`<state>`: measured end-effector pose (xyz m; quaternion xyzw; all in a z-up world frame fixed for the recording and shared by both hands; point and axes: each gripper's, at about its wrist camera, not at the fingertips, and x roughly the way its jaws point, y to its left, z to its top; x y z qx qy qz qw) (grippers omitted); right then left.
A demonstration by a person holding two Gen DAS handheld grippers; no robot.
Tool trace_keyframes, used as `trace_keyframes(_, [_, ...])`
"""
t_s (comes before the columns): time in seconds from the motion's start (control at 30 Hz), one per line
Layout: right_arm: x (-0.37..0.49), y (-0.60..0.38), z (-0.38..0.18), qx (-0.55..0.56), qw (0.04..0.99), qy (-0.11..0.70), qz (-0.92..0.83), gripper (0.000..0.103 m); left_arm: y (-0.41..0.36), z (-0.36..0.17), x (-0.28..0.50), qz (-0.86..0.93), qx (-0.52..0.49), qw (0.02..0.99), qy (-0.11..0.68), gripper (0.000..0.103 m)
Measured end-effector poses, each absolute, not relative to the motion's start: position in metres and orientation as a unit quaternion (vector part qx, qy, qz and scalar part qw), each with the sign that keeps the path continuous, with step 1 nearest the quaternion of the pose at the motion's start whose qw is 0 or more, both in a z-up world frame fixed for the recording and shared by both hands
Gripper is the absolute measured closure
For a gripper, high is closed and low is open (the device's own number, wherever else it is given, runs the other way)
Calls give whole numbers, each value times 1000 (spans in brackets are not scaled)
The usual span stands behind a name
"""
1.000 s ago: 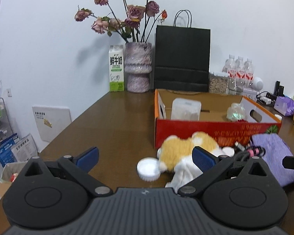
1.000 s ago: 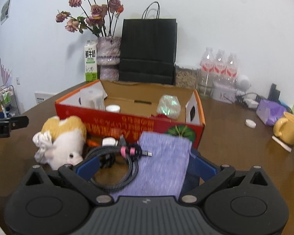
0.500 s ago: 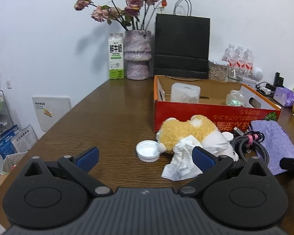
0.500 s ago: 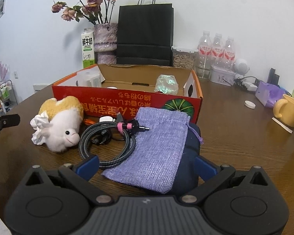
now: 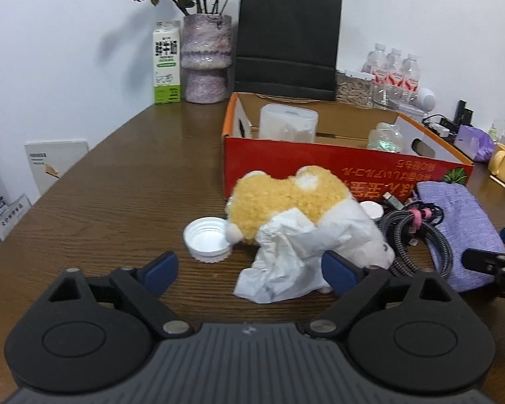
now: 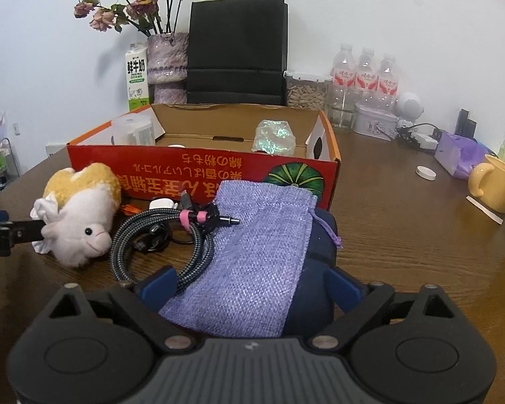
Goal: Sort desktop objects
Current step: 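Grasp the white tissue with the left tool while the right tool grasps the purple pouch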
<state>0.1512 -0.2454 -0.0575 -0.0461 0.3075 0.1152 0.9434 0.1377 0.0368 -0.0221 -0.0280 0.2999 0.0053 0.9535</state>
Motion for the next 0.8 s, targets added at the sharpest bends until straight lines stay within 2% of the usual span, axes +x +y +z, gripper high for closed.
trace_keyframes(0.17, [154,-242,-57,-61,947,294,116,24,31,-22,141,-15,-28,953,301,28])
trace_keyframes(0.23, [153,-241,-56,-69,947,290,119,34,29,-23,142,-17,-27,953,301,33])
trace_keyframes(0.3, [152,-241,-57,-73,947,289,119,37,29,-24,144,-22,-30,952,303,41])
trace_keyframes(0.37, [152,-241,-57,-74,948,286,120,43,28,-24,144,-25,-30,953,301,42])
trace_keyframes(0.43, [151,-242,-55,-77,949,283,116,55,27,-24,144,-25,-28,954,298,42])
trace_keyframes(0.5, [150,-242,-54,-78,949,281,118,60,27,-24,146,-28,-30,954,297,42])
trace_keyframes(0.57, [150,-242,-54,-81,950,278,121,69,28,-25,147,-34,-32,954,296,42])
trace_keyframes(0.63, [149,-243,-53,-78,950,275,125,81,30,-26,147,-47,-43,953,297,58])
trace_keyframes(0.67, [148,-244,-52,-73,950,274,130,84,32,-26,148,-56,-52,950,301,83])
trace_keyframes(0.7, [147,-244,-51,-69,950,273,135,89,33,-27,148,-59,-58,948,307,89])
trace_keyframes(0.8, [145,-244,-49,-58,949,271,148,95,33,-25,144,-59,-57,950,301,93])
